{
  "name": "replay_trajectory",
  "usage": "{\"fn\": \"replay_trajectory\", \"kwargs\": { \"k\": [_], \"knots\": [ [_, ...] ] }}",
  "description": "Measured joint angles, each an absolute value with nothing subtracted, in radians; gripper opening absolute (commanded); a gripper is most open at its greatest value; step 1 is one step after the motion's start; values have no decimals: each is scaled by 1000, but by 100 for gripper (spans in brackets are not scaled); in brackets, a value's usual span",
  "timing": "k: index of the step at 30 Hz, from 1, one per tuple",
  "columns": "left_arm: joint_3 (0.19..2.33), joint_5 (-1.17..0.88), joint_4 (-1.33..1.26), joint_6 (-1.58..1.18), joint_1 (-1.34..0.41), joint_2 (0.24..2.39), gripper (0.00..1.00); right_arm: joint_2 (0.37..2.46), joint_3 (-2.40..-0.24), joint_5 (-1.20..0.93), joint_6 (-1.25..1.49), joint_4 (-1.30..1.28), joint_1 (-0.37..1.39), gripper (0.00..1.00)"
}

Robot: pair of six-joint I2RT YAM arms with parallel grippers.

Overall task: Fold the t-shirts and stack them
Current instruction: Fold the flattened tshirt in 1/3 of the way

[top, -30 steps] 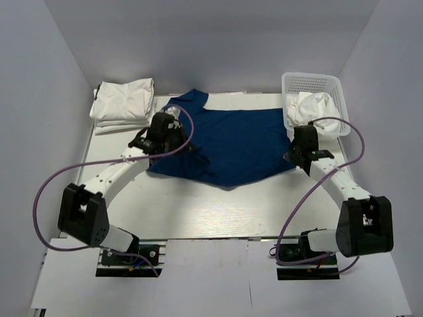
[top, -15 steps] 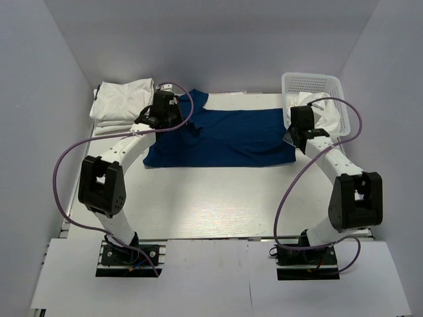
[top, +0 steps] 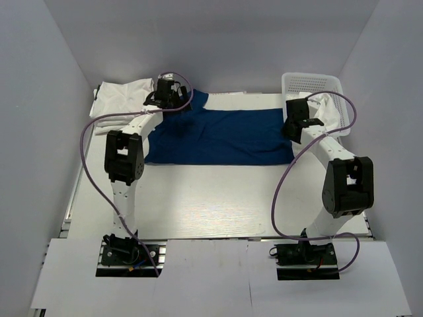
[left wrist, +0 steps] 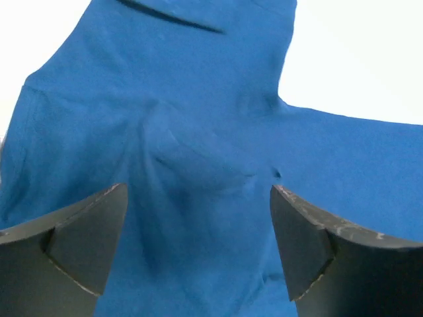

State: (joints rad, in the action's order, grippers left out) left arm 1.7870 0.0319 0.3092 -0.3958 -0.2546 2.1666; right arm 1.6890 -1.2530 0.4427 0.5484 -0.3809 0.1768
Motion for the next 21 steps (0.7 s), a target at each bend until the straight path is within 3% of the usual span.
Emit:
{"fn": "replay_trajectory", "kwargs": {
  "k": [2,4,5,8,14,21],
  "knots": [
    [1892,34,360,-401,-240,2238,100,1689,-1265,441,543,-387,177,60],
    [1943,31,398,-409,-223,2270,100,1687,-1268,432,534,-386,177,85],
    [1945,25,415,-413,-217,2271,100,1685,-1266,423,527,-387,179,90],
    [1892,-8,412,-420,-199,2241,100,1661,-1243,382,492,-375,189,90],
    [1575,-88,356,-439,-197,2093,100,1610,-1168,281,446,-309,254,90],
    [1480,-89,340,-464,-204,2080,100,1739,-1201,218,410,-284,296,90]
  ]
}}
